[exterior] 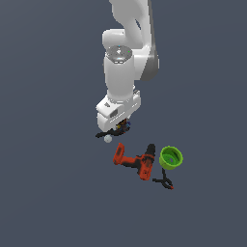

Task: Pick up a designated object from a clutter of objects.

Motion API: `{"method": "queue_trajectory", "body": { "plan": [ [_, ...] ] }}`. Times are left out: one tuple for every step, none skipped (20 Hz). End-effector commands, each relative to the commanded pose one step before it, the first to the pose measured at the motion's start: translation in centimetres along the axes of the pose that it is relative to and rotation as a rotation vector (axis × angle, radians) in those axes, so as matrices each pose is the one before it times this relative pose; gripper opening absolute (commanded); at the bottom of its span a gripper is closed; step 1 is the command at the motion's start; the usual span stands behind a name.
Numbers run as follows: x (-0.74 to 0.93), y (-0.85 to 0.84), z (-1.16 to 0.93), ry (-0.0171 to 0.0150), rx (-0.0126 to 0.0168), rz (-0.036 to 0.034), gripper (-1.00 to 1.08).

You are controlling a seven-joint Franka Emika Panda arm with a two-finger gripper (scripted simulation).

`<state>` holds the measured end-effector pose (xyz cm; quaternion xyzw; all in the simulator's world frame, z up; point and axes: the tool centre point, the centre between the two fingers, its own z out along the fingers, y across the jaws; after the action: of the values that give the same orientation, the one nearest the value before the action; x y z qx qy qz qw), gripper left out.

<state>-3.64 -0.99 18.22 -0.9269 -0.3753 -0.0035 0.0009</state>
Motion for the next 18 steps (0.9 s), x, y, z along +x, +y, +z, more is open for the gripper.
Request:
{"method": "queue_trajectory", "body": {
  "plan": [
    [-0.359, 1.374, -2.338, 0.00064, 0.00032, -0.00057, -1.0],
    [-0.134, 0.566, -0.881, -0.00032, 0.00036, 0.00008, -1.0],
    [-0.138, 0.559, -0.909, 0.0, 0.0, 0.0, -1.0],
    [-0.133, 0.572, -0.888, -0.00042, 0.00022, 0.00012, -1.0],
    [-0.137, 0.567, -0.914, 0.0, 0.0, 0.0, -1.0],
    [-0.132, 0.578, -0.897, -0.00046, 0.0001, 0.00014, -1.0],
    [-0.136, 0.575, -0.919, 0.0, 0.0, 0.0, -1.0],
    [-0.135, 0.578, -0.921, 0.0, 0.0, 0.0, -1.0],
    [-0.122, 0.594, -0.888, -0.00093, 0.00006, 0.0003, -1.0],
    [-0.133, 0.585, -0.923, 0.0, 0.0, 0.0, -1.0],
    [-0.13, 0.578, -0.907, 0.0, 0.0, 0.0, -1.0],
    [-0.109, 0.569, -0.845, -0.00093, -0.00003, 0.00029, -1.0],
    [-0.118, 0.544, -0.846, 0.0, 0.0, 0.0, -1.0],
    [-0.113, 0.528, -0.818, 0.0, 0.0, 0.0, -1.0],
    [-0.092, 0.52, -0.768, -0.00081, -0.00006, 0.00023, -1.0],
    [-0.103, 0.501, -0.768, 0.0, 0.0, 0.0, -1.0],
    [-0.098, 0.488, -0.746, 0.0, 0.0, 0.0, -1.0],
    [-0.073, 0.482, -0.696, -0.00094, -0.00008, 0.00025, -1.0]
  ]
}}
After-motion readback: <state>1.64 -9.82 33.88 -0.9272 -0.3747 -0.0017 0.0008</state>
